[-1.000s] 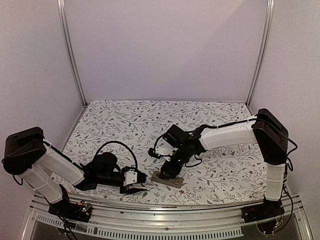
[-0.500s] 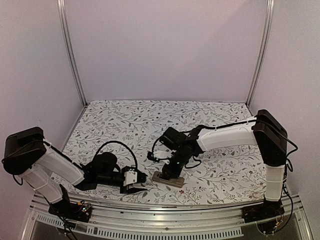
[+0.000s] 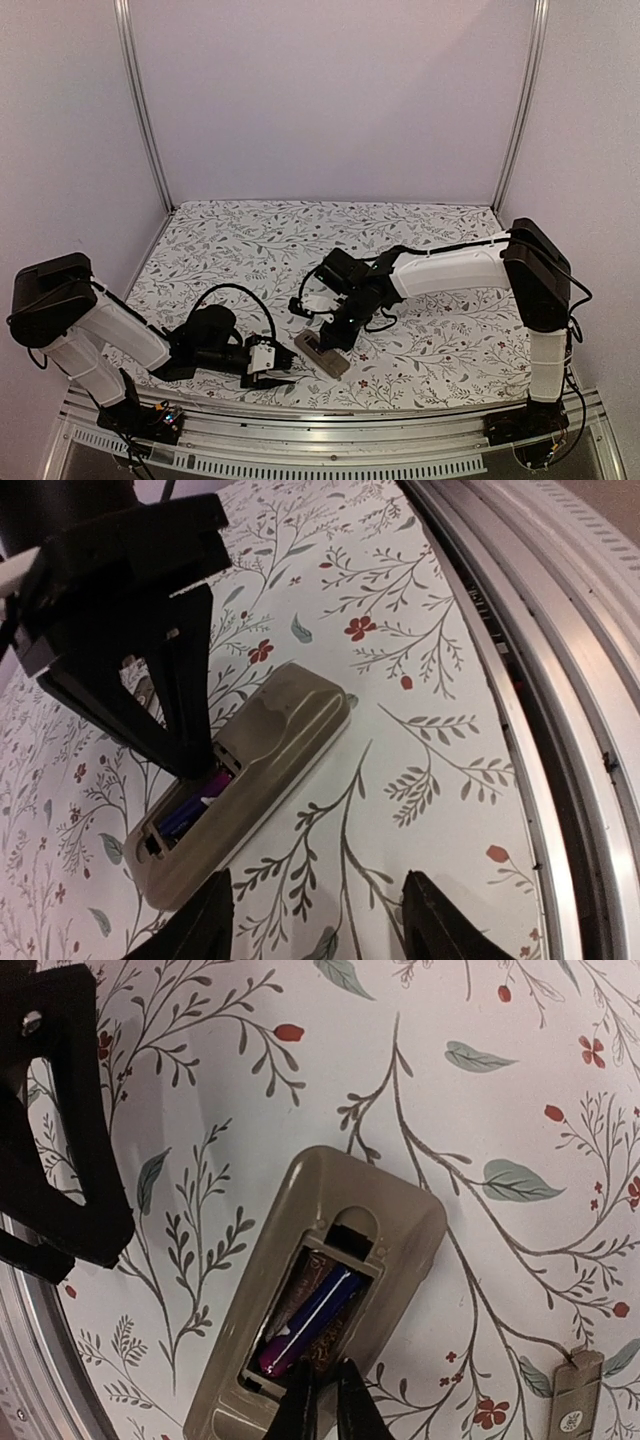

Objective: Load the batteries into the remote control
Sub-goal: Load the battery into the battery compartment.

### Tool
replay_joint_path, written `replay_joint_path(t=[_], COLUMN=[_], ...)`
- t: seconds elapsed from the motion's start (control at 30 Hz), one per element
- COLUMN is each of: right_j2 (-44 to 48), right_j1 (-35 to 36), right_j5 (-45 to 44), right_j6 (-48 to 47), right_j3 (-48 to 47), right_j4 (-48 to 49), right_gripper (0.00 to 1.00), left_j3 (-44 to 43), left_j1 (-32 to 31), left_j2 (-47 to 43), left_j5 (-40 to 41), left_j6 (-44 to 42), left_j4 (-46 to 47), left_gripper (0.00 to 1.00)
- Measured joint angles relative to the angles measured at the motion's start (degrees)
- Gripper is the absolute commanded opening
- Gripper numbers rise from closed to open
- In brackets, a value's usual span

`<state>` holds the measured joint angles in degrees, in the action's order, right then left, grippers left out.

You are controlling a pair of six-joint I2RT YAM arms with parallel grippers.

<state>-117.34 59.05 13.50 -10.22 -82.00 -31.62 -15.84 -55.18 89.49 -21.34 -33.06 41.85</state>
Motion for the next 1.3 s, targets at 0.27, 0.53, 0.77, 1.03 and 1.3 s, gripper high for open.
replay_joint_path(t=[0.27, 0.53, 0.77, 1.03, 1.3], right_j2=[0.0, 0.0, -0.2, -3.0, -4.2], right_j1=[0.0, 0.1, 0.1, 0.1, 0.2], right_j5=[0.2, 0.9, 0.6, 0.5, 0.3], right_j6=[0.9, 4.3, 8.5, 12.5, 13.9], right_j3=[0.1, -2.4, -3.0, -4.5, -6.2], right_j4=[-0.1, -1.4, -1.4, -2.1, -2.4], right_gripper=[0.2, 0.36, 0.49, 0.46, 0.37], left_j3=[0.0, 0.0, 0.0, 0.5, 0.8], left_j1=[0.1, 0.1, 0.5, 0.5, 0.5], left_j2=[0.1, 0.1, 0.1, 0.1, 0.1], left_j5=[0.1, 0.2, 1.3, 1.5, 1.5], left_j6=[-0.4, -1.6, -2.6, -3.4, -3.4], left_j4=[0.5, 0.8, 1.9, 2.4, 2.4], left_gripper=[0.57, 0.57, 0.54, 0.54, 0.54])
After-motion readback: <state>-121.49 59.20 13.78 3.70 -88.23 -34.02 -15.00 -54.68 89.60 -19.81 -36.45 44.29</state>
